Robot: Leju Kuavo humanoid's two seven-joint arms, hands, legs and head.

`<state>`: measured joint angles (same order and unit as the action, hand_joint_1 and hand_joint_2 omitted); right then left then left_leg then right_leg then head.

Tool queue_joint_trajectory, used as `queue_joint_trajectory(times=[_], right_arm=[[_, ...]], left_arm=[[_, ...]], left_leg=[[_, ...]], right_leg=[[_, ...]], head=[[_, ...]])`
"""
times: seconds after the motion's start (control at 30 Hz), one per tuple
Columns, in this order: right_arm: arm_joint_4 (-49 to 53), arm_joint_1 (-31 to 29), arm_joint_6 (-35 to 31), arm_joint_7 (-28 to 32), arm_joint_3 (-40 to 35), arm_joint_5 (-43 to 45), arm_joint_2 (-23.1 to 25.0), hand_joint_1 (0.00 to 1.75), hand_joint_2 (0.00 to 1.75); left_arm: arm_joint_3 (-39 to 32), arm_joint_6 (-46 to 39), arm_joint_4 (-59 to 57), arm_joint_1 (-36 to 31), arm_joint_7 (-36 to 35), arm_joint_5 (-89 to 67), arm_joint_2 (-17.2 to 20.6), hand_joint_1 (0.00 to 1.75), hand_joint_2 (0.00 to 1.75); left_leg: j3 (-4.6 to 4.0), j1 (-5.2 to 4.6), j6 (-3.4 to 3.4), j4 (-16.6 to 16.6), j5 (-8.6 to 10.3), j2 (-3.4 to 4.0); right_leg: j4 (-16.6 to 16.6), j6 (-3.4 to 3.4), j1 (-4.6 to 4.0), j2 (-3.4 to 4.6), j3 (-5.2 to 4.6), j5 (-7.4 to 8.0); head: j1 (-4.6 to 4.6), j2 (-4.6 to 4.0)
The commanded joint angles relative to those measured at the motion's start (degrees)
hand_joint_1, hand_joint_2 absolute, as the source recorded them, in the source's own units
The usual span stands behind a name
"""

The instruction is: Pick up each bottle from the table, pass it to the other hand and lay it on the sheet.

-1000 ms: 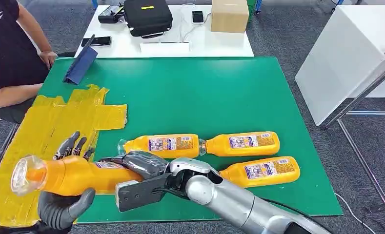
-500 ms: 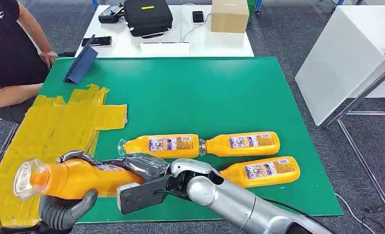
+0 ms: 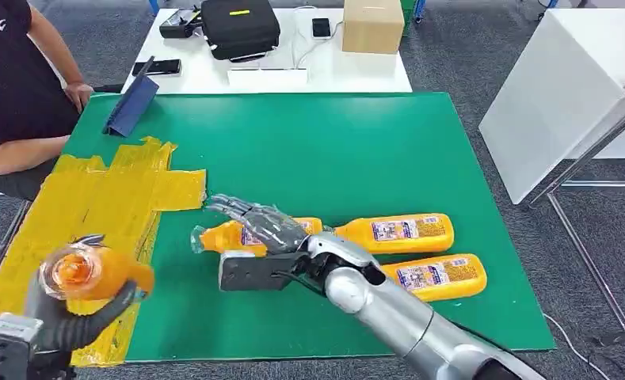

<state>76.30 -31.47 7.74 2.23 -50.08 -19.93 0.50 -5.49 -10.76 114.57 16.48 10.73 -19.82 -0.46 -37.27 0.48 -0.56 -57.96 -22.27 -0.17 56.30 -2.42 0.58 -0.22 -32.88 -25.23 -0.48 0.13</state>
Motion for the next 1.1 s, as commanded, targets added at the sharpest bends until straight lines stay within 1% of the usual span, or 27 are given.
queue_joint_trajectory(times=[0.03, 0.07, 0.1, 0.3, 0.37, 0.43, 0.47, 0.5, 0.53, 0.6, 0.8, 0.97, 1.1], right_arm=[[-6.3, -2.2, 0.6, -0.9, 2.7, -1.3, -1.7, 0.00, 0.00], [-7.2, -2.7, 0.8, -1.1, 2.6, -1.5, -1.3, 0.00, 0.00], [-7.9, -3.1, 1.0, -1.3, 2.5, -1.6, -1.0, 0.00, 1.75], [-12.5, -5.1, 2.4, -2.8, 1.3, -2.6, 0.9, 0.00, 1.75], [-14.3, -5.9, 3.0, -3.4, 0.3, -3.6, 1.4, 0.00, 1.75], [-15.2, -6.3, 3.0, -3.5, 0.0, -3.8, 1.9, 0.00, 1.75], [-16.5, -6.9, 3.4, -4.1, -0.6, -4.6, 2.4, 0.00, 1.75], [-16.8, -7.0, 3.4, -4.1, -0.6, -4.6, 2.6, 0.00, 1.75], [-17.5, -7.2, 3.5, -4.3, -0.8, -4.9, 3.0, 0.00, 1.75], [-17.8, -7.3, 3.5, -4.3, -0.8, -4.9, 3.2, 0.00, 1.75], [-17.8, -7.3, 3.5, -4.3, -0.8, -4.9, 3.2, 0.00, 1.75], [-21.4, -8.7, 4.5, -5.6, -1.1, -6.2, 5.2, 0.00, 1.75], [-21.4, -8.7, 4.5, -5.6, -1.1, -6.2, 5.2, 0.00, 1.75]], left_arm=[[-9.8, -9.5, -9.1, -3.3, -0.9, -26.3, -2.2, 1.75, 1.75], [-9.3, -10.2, -11.0, -3.5, -1.7, -30.0, -1.6, 1.75, 1.75], [-9.1, -10.9, -12.6, -3.8, -2.1, -31.6, -1.3, 1.75, 1.75], [-7.0, -10.4, -20.7, -5.7, -3.7, -36.0, 0.7, 1.75, 1.75], [-5.4, -9.9, -23.0, -6.1, -4.2, -38.3, 2.0, 1.75, 1.75], [-4.6, -9.9, -24.5, -6.5, -4.2, -39.1, 2.4, 1.75, 1.75], [-2.6, -8.8, -26.4, -7.0, -4.7, -41.1, 3.7, 1.75, 1.75], [-2.3, -8.8, -26.9, -7.2, -4.7, -41.1, 3.7, 1.75, 1.75], [-1.2, -8.5, -28.0, -7.5, -5.0, -41.7, 4.4, 1.75, 1.75], [-0.8, -8.5, -28.5, -7.7, -5.1, -41.8, 4.5, 1.75, 1.75], [-0.8, -8.5, -28.5, -7.7, -5.1, -41.8, 4.5, 1.75, 1.75], [4.9, -3.4, -33.4, -9.6, -5.7, -40.8, 8.1, 1.75, 1.75], [4.9, -3.4, -33.4, -9.6, -5.7, -40.8, 8.1, 1.75, 1.75]], left_leg=[[0.29, -0.02, -0.01, 0.1, -0.06, 0.00], [0.18, -0.05, 0.00, 0.1, -0.02, -0.01], [0.27, -0.04, 0.01, 0.1, -0.03, -0.03], [0.29, -0.06, 0.03, 0.1, 0.00, 0.03], [0.15, -0.05, 0.02, 0.1, 0.01, 0.00], [0.21, -0.06, 0.03, 0.1, 0.00, 0.01], [0.31, -0.05, 0.04, 0.1, -0.01, 0.01], [0.20, -0.05, 0.02, 0.1, 0.00, 0.00], [0.28, -0.04, 0.04, 0.1, -0.03, 0.01], [0.15, -0.07, 0.02, 0.1, 0.02, -0.01], [0.22, -0.02, 0.03, 0.0, -0.04, 0.01], [0.16, -0.06, 0.04, 0.1, 0.02, -0.03], [0.13, -0.03, 0.03, 0.0, 0.01, 0.03]], right_leg=[[-0.1, 0.06, 0.01, 0.00, 0.30, -0.05], [-0.1, 0.03, 0.05, -0.01, 0.18, -0.03], [-0.1, 0.07, 0.03, -0.03, 0.28, -0.05], [-0.1, 0.11, 0.04, 0.03, 0.25, -0.01], [0.0, 0.05, 0.04, 0.01, 0.13, 0.00], [0.0, 0.07, 0.04, 0.01, 0.17, -0.02], [-0.1, 0.10, 0.03, 0.01, 0.27, -0.03], [0.0, 0.06, 0.04, -0.01, 0.17, -0.02], [0.0, 0.10, 0.03, 0.01, 0.25, -0.05], [0.0, 0.04, 0.06, -0.01, 0.12, -0.02], [0.0, 0.09, 0.01, 0.01, 0.21, -0.06], [0.0, 0.07, 0.06, -0.03, 0.14, -0.03], [0.0, 0.05, 0.02, 0.04, 0.10, -0.01]], head=[[0.00, 0.00], [0.00, 0.00], [0.02, 0.00], [-0.02, 0.00], [0.00, 0.00], [0.00, 0.00], [-0.02, 0.00], [-0.02, 0.00], [0.02, 0.00], [-0.02, 0.00], [0.00, 0.00], [0.00, 0.00], [-0.02, 0.00]])
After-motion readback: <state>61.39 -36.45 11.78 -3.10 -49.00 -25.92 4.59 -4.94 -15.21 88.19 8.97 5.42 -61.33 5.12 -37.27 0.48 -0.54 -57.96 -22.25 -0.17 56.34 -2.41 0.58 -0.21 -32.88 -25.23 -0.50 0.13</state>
